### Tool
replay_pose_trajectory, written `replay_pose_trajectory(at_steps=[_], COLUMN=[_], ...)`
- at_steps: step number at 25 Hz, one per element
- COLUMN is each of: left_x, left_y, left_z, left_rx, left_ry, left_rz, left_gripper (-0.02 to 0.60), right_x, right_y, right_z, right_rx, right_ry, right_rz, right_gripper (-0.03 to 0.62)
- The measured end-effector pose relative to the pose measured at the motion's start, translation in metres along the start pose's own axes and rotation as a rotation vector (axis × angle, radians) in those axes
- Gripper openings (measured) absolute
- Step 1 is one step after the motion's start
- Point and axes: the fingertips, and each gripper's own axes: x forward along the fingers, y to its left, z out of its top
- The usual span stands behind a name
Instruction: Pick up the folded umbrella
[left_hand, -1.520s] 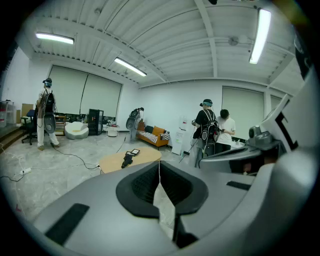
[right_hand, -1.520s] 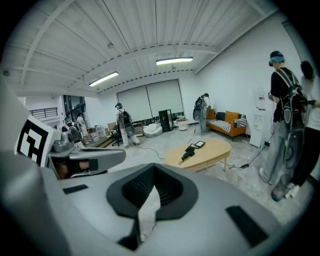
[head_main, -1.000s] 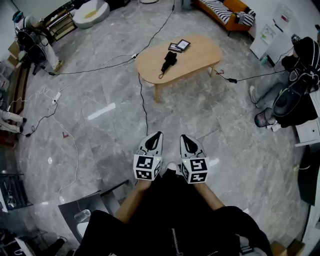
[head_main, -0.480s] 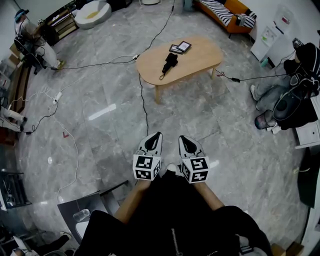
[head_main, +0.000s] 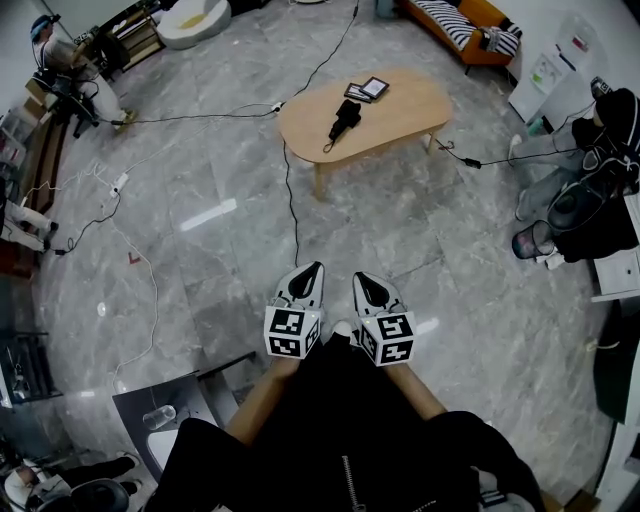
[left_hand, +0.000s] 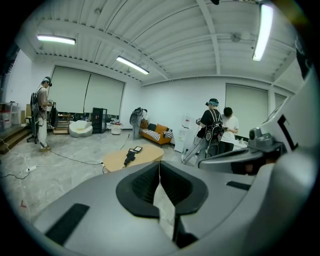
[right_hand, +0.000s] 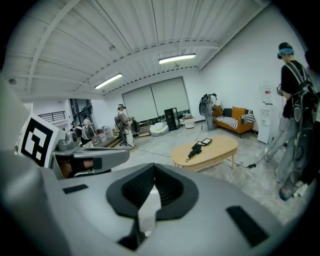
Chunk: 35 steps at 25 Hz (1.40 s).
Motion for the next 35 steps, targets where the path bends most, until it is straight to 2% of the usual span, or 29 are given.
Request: replay_pose_trajectory(at_steps=[9,18,35], left_x=[0.005,0.029,0.112], left_y=[0.007,0.026,0.114], left_z=[0.0,0.002,0.056], left_rx=[-0.008,-0.005,-0.005], left_ry=[0.016,0.015,0.006], left_rz=[0.023,-0.006,-0.082], left_gripper=[0.015,0.015,0.015], right_x=[0.008,0.036,0.136], right_y=[0.001,-0.002,-0.024], right_z=[0.004,0.006,0.064], right_rx=[-0.008,-0.015,0.018], right_ry=[0.004,0.02,0.025], right_rz=[0.02,0.006,-0.088], right_gripper=[0.011,0.011,0.011])
